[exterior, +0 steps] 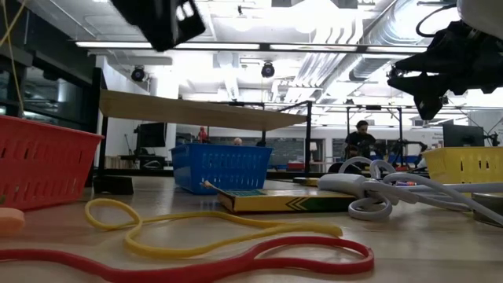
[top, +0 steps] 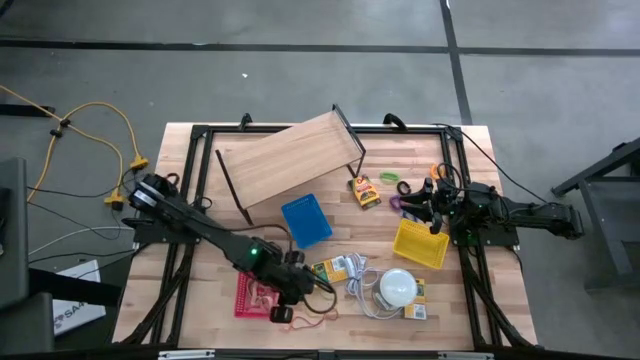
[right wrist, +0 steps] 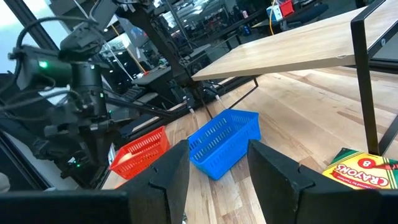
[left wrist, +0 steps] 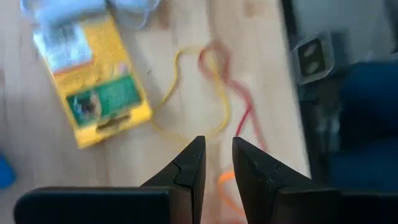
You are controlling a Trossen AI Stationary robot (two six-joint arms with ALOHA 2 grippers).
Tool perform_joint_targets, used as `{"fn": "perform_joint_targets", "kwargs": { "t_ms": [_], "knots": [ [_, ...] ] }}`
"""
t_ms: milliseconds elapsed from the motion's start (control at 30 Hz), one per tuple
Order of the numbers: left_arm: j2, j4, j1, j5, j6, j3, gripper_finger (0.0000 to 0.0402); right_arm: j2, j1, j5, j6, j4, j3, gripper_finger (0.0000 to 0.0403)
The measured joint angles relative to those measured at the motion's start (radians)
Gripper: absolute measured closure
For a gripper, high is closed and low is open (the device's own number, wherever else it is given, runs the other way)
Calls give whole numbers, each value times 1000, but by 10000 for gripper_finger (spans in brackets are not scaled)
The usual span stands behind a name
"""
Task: Pick & Place Office Desk Supplies
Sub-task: Put the orange rubber band into the red bin
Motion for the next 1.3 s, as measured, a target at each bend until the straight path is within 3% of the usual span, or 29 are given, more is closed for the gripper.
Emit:
{"fn": "perform_joint_targets", "kwargs": {
  "t_ms": [367, 700, 1067, 1300],
  "knots": [
    [80, -35, -65, -95, -1, 6, 325, 0, 0, -1, 0, 1, 0, 253],
    [95, -97, -78, -104, -53, 12, 325, 0, 0, -2, 0, 2, 0, 253],
    [248, -288, -95, -107, -20, 227, 325, 0, 0, -1, 0, 2, 0, 253],
    [302, -293, -121, -109, -23, 257, 325, 0, 0, -2, 0, 2, 0, 253]
  ]
}}
